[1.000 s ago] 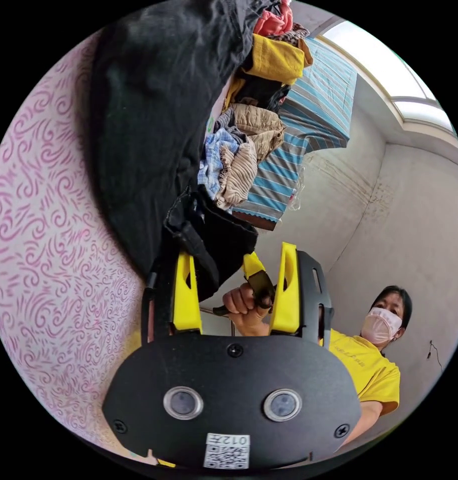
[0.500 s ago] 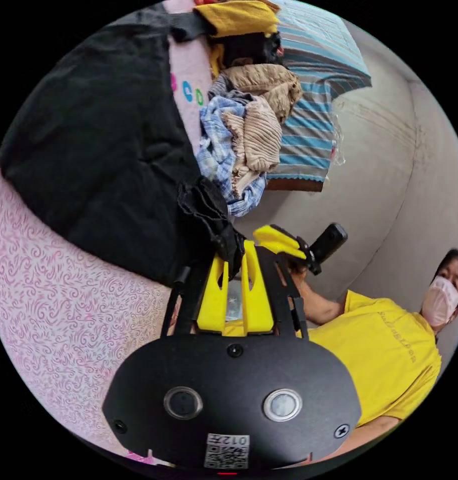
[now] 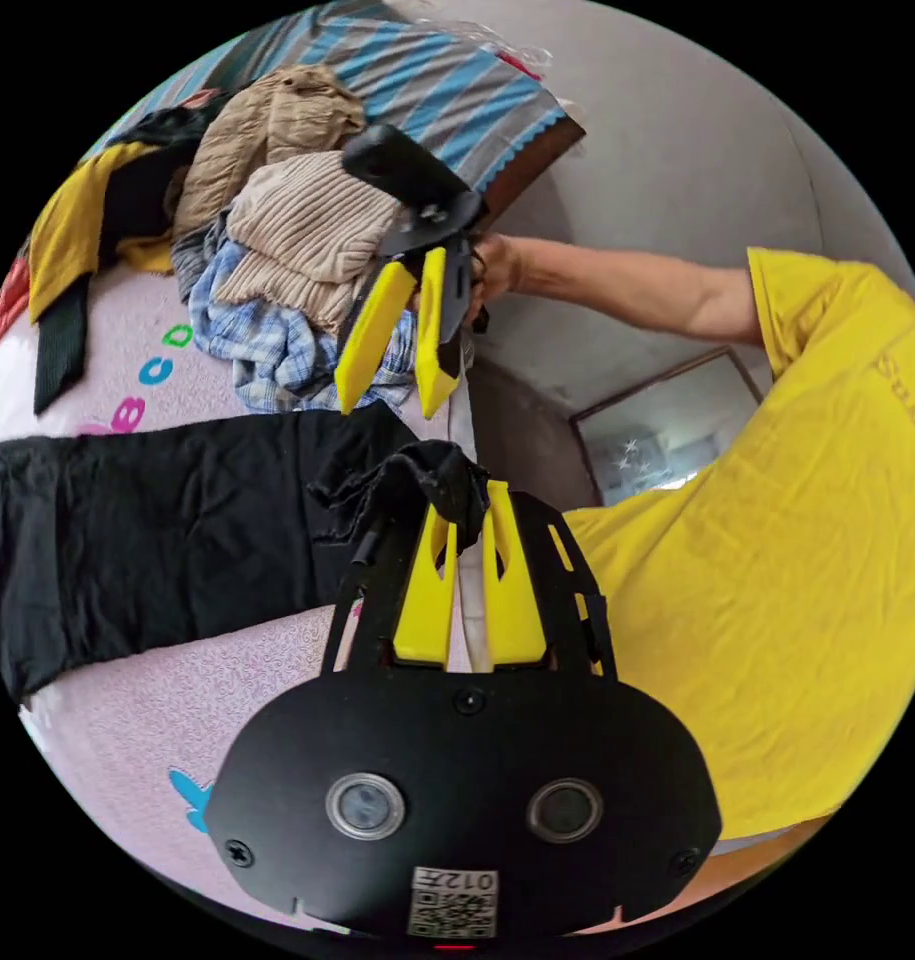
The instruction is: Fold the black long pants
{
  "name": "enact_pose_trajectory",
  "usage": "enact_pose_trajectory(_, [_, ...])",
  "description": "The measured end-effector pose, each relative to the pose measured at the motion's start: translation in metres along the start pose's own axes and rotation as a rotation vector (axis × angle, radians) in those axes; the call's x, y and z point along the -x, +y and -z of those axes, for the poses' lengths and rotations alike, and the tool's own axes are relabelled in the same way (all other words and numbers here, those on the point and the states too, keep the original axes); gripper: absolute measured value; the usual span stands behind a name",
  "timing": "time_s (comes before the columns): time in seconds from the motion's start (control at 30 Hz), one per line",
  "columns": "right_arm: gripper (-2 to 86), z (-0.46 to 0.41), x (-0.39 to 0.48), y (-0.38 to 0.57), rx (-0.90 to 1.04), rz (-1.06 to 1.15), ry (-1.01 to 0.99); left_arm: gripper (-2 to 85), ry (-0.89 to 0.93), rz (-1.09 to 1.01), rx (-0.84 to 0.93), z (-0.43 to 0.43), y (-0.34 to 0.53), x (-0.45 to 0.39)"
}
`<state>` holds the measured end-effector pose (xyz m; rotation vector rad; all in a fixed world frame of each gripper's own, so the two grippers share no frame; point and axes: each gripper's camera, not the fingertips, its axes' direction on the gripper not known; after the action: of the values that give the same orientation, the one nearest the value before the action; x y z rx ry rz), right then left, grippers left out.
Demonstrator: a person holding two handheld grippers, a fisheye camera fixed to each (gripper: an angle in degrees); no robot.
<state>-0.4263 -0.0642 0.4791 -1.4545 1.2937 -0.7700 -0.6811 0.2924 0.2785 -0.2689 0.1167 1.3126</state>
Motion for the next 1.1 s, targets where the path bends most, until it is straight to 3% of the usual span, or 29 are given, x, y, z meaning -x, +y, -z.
enact_pose_trajectory(0.27, [16.8, -0.006, -0.012, -0.050, 0.162, 0.221, -0.189, 7.4, -0.133, -0.063, 0.044, 0.007, -0.005, -0.080])
enact_pose_trajectory(0.4, [16.1, -0.024, -0.016, -0.078, 0.276, 0.314, -0.385, 7.4, -0.212, -0.063, 0.082, 0.024, 0.005, -0.117])
enact_pose_trajectory(0.67, [9.7, -0.036, 0.004, -0.103, 0.277, 0.481, -0.596, 7.4, -0.332, -0.007, 0.061, 0.064, 0.031, -0.172])
enact_pose_trajectory(0.87, [2.7, 0.029, 0.019, -0.057, 0.003, 0.502, -0.584, 7.2, -0.410, 0.035, -0.032, 0.088, 0.044, -0.188])
enact_pose_trajectory(1.1, [2.1, 0.074, 0.078, 0.085, -0.355, 0.380, -0.331, 7.1, -0.181, 0.038, -0.257, 0.119, 0.048, -0.184])
